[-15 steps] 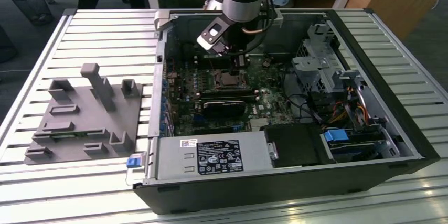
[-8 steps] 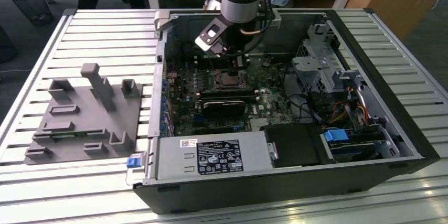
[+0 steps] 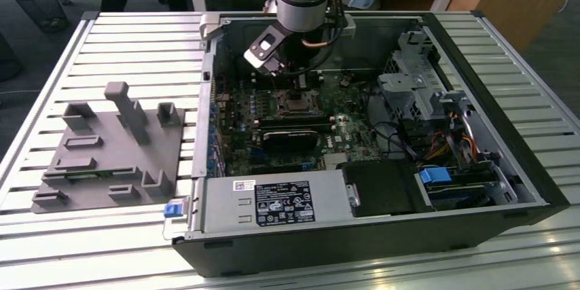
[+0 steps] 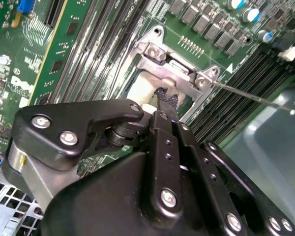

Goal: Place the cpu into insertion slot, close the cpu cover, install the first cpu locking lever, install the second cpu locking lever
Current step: 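Close the cpu cover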

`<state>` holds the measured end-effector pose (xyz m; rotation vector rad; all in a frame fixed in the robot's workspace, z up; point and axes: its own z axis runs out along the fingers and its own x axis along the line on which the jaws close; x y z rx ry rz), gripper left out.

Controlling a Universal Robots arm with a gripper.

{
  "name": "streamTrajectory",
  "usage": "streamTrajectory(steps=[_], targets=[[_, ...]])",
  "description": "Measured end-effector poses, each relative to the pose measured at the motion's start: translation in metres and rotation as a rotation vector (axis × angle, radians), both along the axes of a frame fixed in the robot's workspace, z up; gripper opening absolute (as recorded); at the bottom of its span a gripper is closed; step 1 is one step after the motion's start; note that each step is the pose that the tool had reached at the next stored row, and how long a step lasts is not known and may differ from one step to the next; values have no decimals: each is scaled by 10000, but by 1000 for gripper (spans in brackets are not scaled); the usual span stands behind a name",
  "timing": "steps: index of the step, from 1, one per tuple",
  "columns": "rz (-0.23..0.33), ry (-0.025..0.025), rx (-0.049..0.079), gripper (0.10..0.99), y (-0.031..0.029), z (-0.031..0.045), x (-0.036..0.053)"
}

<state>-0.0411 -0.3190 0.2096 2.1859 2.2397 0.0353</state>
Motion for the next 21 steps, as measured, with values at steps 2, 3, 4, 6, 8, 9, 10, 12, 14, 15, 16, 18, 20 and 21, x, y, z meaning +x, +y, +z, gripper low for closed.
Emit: streamTrajectory(steps=[2,3,4,6,8,9,10,12,14,15,16,18,20,21], targets=[[1,2,-2,106,0,-1,-4],[1,1,0,106,0,-3,-8],[1,1,0,106,0,-3,-10],[0,0,0,106,0,-3,-12],[0,0,0,106,0,-5,-18],[0,1,0,106,0,-6,-21],[0,0,0,106,0,-7,-26],[0,0,1,106,0,-9,-38],[0,0,1,106,0,-11,-49],[1,0,1,106,0,-12,-55],[1,0,0,106,0,-13,-63],[0,0,1,106,0,-16,-80],[0,1,0,106,0,-21,-97],[0,1,-1,106,0,-26,-105]])
